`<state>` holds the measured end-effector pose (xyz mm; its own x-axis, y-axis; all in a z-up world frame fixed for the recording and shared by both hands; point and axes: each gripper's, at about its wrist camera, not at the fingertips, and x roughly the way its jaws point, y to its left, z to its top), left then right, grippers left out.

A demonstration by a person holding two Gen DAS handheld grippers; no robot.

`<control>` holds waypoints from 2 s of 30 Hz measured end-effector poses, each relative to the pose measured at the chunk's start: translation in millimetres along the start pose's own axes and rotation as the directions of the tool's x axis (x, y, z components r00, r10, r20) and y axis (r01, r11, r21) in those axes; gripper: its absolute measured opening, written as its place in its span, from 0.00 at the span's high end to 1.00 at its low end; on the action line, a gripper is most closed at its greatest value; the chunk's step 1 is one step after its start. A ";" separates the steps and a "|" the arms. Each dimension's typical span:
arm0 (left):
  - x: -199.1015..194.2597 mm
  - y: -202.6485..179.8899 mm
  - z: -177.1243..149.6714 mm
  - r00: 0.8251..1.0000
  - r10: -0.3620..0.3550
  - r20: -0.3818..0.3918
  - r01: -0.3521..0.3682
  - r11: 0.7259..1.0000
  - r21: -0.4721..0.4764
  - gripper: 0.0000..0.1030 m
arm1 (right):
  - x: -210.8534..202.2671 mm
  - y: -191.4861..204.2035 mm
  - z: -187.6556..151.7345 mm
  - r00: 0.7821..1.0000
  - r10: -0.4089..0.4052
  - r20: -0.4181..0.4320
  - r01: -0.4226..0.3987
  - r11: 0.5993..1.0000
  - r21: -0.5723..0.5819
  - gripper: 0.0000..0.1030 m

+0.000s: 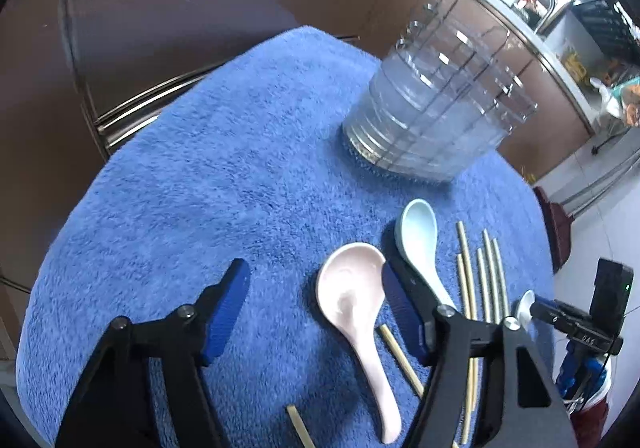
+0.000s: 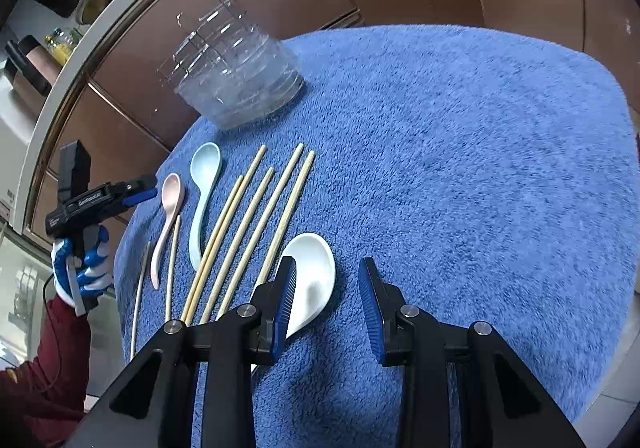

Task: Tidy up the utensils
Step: 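Grasp the pink spoon with the left tool while the right tool grasps the white spoon, then lift the pink spoon with the left tool while the right tool lifts the white spoon into the holder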

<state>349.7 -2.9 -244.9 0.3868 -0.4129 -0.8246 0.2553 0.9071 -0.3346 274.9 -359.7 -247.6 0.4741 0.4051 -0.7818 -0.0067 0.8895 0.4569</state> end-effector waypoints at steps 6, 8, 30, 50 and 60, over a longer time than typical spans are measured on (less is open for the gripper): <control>18.4 0.2 3.9 0.999 0.005 -0.050 -0.004 1.000 0.013 0.61 | 10.7 0.8 3.9 0.999 0.033 -0.035 -0.034 0.999 -0.025 0.89; 18.2 -0.8 5.0 0.999 0.006 -0.052 -0.005 1.000 0.015 0.68 | 12.4 1.7 3.2 0.999 0.027 -0.045 -0.029 0.999 -0.042 0.92; -62.6 -15.3 -22.2 0.985 0.063 0.161 -0.056 0.997 -0.049 0.94 | -69.9 60.7 -22.2 0.986 -0.095 0.138 0.112 0.986 -0.126 0.95; -213.4 -89.0 36.6 0.804 0.102 0.586 -0.136 0.991 0.015 0.95 | -156.6 175.7 69.7 0.857 -0.083 0.509 0.219 0.952 -0.215 0.95; -164.3 -140.7 111.7 0.656 0.242 0.715 -0.289 0.956 -0.059 0.94 | -113.1 190.2 151.5 0.714 -0.148 0.684 0.338 0.929 -0.152 0.95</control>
<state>349.2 -71.7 -11.4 0.9490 -0.1093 -0.2957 0.0804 0.9909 -0.1083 353.4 -268.4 -8.0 0.9420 0.0126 -0.3355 0.0207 0.9952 0.0956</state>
